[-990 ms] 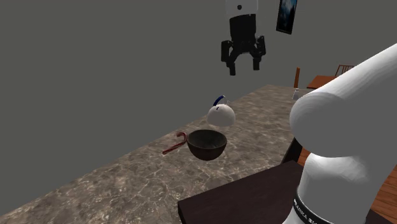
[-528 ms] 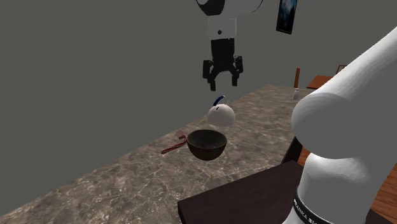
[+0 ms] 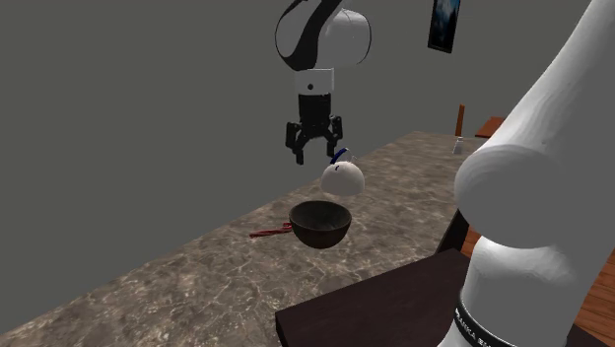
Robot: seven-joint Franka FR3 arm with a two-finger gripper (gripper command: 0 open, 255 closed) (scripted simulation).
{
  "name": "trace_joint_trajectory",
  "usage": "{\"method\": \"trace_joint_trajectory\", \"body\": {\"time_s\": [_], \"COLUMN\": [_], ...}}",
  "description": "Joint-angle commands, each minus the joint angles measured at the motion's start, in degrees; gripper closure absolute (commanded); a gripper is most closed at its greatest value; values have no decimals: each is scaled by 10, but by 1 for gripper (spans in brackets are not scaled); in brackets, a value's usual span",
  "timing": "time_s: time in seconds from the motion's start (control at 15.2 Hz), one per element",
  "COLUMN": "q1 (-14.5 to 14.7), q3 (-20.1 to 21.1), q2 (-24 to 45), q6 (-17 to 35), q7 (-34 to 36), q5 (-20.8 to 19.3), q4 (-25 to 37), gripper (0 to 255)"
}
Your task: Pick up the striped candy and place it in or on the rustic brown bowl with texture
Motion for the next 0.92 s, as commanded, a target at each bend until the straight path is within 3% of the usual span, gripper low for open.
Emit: {"method": "trace_joint_trajectory", "body": {"time_s": [0.0, 0.86], "q1": [6, 45], "q3": [5, 39], "q2": [41, 300], "q6": [32, 181], "q7": [-2, -12], "q5": [4, 3], "q4": [16, 171], "gripper": [0, 0]}}
